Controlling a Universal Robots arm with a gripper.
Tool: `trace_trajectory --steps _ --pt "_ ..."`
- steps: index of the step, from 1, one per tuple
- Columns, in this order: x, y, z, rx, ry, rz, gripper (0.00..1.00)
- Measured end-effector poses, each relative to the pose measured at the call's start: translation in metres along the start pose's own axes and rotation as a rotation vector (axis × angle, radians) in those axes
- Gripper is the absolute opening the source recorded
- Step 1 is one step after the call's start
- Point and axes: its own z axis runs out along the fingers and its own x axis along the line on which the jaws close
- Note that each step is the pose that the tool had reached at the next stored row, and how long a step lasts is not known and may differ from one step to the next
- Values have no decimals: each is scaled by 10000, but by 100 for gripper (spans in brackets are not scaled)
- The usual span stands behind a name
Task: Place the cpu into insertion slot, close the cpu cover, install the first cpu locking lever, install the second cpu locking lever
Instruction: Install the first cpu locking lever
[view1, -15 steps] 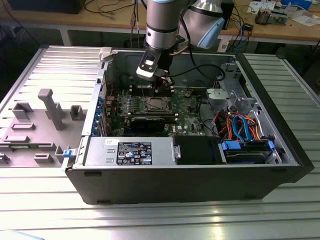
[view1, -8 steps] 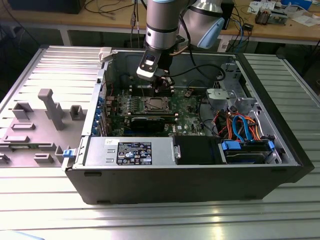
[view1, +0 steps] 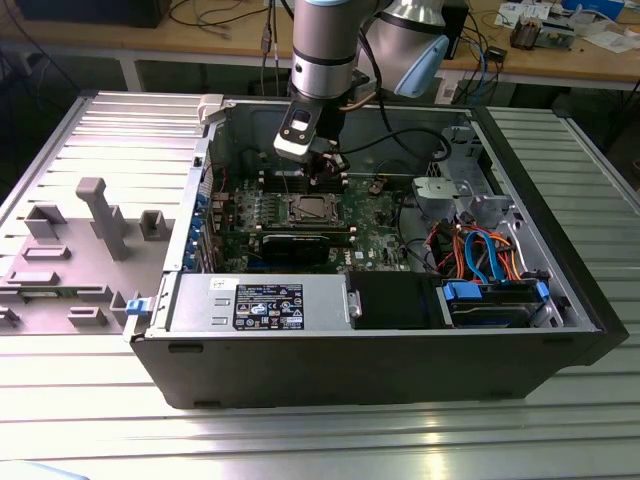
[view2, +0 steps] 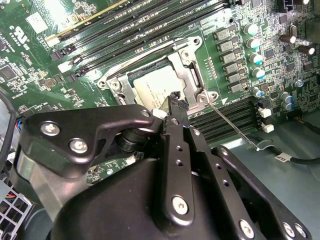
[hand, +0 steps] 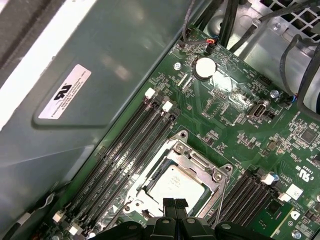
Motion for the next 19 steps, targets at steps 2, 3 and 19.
trace_trajectory --steps 2,3,19 --pt "0 0 0 0 0 -29 11" --pt "0 0 0 1 -1 -37 11" --pt "0 0 0 4 -3 -223 11"
